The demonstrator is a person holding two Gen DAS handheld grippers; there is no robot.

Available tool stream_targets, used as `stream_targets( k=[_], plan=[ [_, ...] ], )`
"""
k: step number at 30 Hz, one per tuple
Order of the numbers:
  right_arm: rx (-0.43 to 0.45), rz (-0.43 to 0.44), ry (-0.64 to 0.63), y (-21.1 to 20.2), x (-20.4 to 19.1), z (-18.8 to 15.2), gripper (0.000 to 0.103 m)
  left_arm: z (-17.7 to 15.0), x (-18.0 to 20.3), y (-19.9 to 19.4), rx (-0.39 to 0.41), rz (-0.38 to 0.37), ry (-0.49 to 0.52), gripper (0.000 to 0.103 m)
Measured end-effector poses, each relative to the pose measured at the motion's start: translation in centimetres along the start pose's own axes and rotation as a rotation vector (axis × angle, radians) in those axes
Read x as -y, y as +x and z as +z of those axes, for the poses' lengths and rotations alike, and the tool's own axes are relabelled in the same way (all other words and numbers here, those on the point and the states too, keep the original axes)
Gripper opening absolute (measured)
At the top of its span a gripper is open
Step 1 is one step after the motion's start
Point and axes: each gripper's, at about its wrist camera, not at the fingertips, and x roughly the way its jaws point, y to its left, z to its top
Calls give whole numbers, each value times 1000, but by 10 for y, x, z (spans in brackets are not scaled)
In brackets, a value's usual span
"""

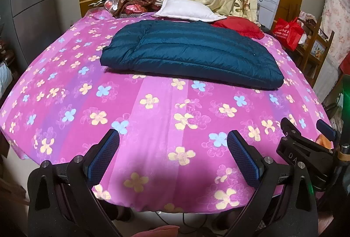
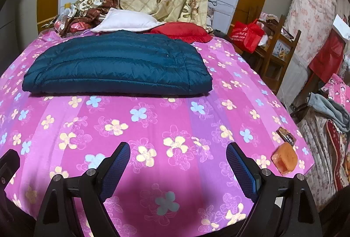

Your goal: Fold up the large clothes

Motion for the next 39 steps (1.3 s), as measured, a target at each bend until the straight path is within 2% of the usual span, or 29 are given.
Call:
stream_targets(
  k=[39],
  plan=[
    [-12, 4, -31, 9, -4, -6, 88, -7, -3, 14, -39, 3, 5, 99]
  ],
)
